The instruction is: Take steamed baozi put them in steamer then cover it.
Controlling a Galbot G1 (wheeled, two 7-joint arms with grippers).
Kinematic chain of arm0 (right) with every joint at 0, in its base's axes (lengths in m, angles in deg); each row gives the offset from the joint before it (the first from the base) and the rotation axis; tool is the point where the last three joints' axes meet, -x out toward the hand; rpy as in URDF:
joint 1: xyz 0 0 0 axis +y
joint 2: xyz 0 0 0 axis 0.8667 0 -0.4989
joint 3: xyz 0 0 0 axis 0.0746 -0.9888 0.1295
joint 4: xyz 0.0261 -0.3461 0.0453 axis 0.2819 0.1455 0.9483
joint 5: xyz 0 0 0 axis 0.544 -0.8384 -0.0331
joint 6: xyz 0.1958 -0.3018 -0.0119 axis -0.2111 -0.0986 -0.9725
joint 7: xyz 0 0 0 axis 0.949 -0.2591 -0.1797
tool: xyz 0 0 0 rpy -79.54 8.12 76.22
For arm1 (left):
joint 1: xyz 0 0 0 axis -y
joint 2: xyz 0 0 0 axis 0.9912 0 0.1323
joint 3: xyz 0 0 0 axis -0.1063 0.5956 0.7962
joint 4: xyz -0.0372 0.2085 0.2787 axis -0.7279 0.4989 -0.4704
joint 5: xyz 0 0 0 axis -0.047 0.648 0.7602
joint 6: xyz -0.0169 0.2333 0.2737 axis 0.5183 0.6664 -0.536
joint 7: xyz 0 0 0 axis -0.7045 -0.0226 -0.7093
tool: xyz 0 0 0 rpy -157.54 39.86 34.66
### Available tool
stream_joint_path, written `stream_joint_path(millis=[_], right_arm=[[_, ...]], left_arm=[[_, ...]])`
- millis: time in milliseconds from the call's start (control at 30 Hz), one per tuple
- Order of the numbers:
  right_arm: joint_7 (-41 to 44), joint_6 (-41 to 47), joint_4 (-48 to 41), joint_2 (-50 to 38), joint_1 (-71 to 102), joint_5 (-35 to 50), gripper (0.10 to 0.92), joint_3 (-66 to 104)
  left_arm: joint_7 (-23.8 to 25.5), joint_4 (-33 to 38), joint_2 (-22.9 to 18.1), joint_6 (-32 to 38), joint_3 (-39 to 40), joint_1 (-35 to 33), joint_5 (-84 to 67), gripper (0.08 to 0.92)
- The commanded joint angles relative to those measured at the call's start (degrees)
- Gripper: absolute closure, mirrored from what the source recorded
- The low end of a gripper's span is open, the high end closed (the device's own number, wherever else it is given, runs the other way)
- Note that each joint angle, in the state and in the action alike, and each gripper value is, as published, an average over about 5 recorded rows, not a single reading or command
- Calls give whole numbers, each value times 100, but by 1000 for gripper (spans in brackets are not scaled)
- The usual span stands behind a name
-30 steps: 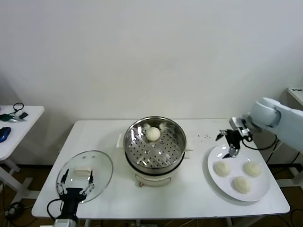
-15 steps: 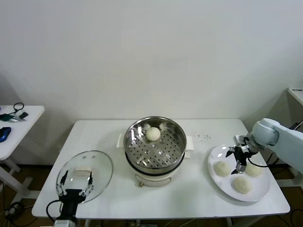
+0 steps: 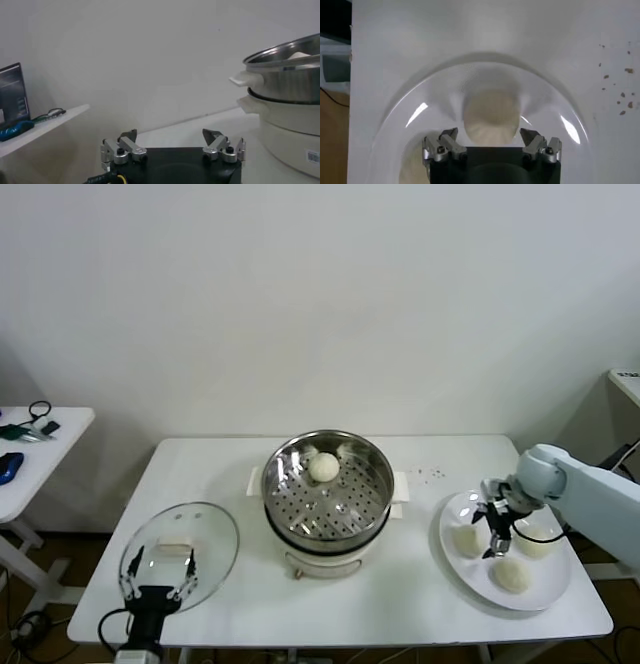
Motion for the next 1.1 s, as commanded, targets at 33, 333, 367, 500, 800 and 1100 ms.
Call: stream_joint_path(millis=[33,333,367,500,800,1100], right_arm=[[-2,-13,-186,217,96,-121,203,46],[21,-68,-231,249,38,-107,281,-5],[21,-71,-227,247,34,-99,288,-6],[20,-75,-189,198,-14,-25,309,-25],[57,-56,146,-253,-989,643,313,-424],[164,-110,244,-75,-4080,2144,319,-2697]], left_arm=[[-1,1,-5,-2,0,3,4,177],[-1,-4,-8,5,4,-11,5,177],[-2,-5,-7,6,3,-11,5,177],[-3,0,-6,7,-1,-8,4,177],[-3,13,10,6,-11,-13,-6,177],[2,53,7,-1,43,-10,11,177]])
